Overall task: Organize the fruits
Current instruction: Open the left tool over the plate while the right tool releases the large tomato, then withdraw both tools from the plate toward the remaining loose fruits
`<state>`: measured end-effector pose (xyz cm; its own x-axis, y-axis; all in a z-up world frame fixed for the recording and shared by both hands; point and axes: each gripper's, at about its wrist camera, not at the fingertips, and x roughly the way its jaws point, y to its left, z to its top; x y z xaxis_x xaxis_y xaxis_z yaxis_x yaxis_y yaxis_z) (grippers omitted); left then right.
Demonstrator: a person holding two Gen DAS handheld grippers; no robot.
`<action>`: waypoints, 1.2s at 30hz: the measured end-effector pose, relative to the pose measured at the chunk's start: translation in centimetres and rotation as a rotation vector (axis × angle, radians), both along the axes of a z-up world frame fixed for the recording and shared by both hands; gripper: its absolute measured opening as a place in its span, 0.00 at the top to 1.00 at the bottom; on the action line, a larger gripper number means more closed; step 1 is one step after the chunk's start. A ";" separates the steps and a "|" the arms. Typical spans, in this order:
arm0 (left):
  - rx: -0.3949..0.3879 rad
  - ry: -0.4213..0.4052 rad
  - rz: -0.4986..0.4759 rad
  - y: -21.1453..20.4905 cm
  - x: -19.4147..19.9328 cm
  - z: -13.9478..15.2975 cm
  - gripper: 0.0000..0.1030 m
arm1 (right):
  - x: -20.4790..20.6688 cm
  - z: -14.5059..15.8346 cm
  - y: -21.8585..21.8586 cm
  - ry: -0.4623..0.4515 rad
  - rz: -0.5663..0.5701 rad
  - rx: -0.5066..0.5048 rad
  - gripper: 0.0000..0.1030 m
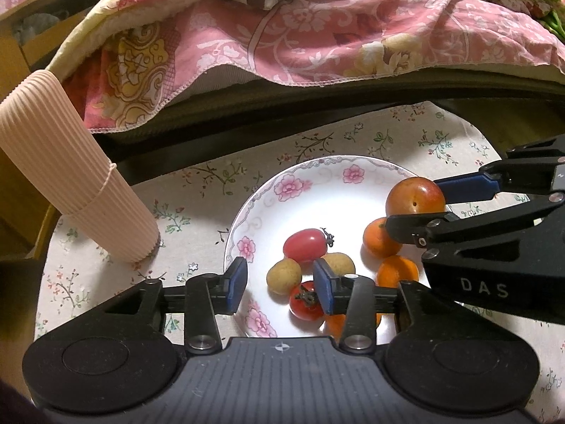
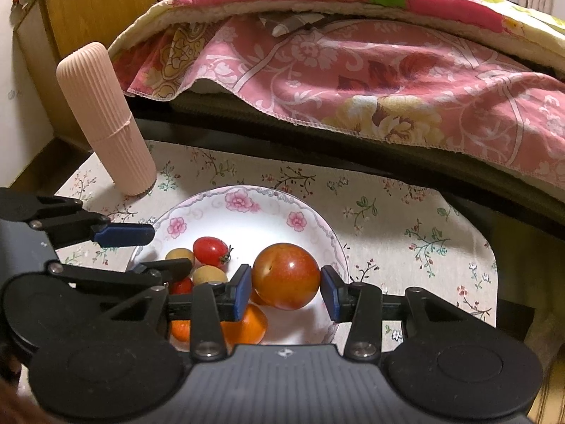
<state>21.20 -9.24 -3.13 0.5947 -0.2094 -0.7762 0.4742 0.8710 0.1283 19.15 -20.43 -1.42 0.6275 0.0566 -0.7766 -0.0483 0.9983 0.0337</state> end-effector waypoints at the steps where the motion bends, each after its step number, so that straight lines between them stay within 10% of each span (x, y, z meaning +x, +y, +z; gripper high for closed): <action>1: 0.000 -0.002 -0.002 0.0 0.0 0.1 0.50 | -0.1 0.0 0.0 -0.001 0.000 -0.001 0.59; 36: -0.006 -0.064 -0.017 2.1 -5.2 3.3 0.37 | -5.8 2.6 1.4 -0.046 0.027 0.005 0.59</action>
